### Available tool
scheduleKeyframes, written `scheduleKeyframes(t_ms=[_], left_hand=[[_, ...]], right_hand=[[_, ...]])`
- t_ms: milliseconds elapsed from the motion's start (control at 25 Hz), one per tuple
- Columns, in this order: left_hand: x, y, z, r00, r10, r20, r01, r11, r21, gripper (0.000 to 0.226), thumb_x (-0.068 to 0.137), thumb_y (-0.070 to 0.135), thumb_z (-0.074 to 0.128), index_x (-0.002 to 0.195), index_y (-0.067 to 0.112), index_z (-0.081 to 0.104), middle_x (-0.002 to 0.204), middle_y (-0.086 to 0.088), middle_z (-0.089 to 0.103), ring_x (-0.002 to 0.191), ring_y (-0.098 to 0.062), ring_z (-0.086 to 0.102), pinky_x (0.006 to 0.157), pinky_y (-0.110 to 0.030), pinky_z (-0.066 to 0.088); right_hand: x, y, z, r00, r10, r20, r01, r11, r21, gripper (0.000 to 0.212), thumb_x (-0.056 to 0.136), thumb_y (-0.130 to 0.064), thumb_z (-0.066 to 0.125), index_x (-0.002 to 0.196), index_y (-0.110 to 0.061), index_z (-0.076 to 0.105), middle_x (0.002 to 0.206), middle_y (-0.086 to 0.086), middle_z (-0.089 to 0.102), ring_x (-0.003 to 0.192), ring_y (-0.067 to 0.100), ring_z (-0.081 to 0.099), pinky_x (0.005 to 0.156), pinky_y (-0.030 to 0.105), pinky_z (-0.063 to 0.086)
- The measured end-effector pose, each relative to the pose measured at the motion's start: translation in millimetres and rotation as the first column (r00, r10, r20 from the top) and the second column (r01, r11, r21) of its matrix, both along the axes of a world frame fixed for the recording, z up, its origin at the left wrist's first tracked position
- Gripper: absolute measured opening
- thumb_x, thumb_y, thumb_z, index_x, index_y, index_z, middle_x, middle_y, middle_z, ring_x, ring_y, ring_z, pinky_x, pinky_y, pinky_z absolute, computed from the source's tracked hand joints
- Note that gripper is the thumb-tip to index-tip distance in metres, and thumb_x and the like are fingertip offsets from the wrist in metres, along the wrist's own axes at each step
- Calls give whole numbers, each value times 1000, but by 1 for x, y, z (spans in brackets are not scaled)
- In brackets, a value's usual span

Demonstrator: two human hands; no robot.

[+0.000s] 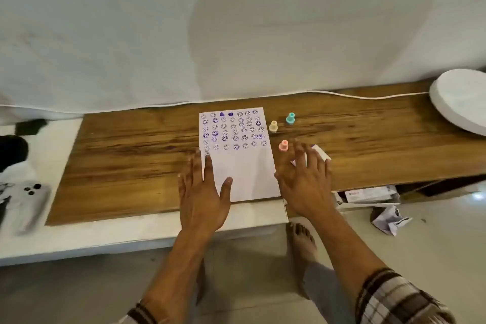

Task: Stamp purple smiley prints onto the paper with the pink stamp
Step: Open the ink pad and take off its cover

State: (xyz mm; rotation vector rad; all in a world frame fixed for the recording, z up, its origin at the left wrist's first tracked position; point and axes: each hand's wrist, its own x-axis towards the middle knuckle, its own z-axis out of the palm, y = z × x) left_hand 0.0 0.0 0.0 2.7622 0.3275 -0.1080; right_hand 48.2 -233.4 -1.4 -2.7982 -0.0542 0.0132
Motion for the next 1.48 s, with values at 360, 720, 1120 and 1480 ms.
scheduleKeyframes(t_ms=[360, 720, 1120, 1480], left_hand=[[33, -16, -25, 996, 7, 86, 7, 987, -159, 77, 95, 61, 43, 161, 23, 29, 175, 1, 7, 161, -22, 7, 130, -44, 13], [36, -43, -12, 959, 234, -158, -252, 455, -854, 22, 101, 32, 61, 121, 30, 70, 131, 0, 72, 116, -14, 71, 98, -20, 55], [35, -49, -5, 797, -22, -603, -587, -264, -766, 41, 104, 41, 48, 123, 9, 67, 119, -22, 77, 108, -39, 75, 82, -46, 65], [34, -41, -15, 785, -17, -620, -598, -284, -749, 42, 104, 38, 50, 131, 10, 65, 123, -26, 74, 110, -40, 74, 85, -46, 64]], right_hand=[[49, -43, -32, 960, -188, -209, 212, 972, 104, 115, 82, -55, 79, 162, -32, -2, 167, 9, 27, 148, 39, 32, 116, 59, 35], [37, -21, -6, 982, -32, -188, 119, 873, 474, 123, 63, -49, 95, 155, -50, 13, 133, -18, 50, 104, 10, 59, 66, 15, 55], [15, 11, -9, 924, 317, -213, -114, 761, 638, 111, 65, -55, 93, 145, -67, 18, 136, -40, 45, 119, -11, 48, 59, -4, 42], [40, -31, -6, 999, 8, -36, 13, 835, 550, 85, 65, -64, 83, 140, -42, 50, 135, -21, 54, 118, 3, 55, 73, 15, 55]])
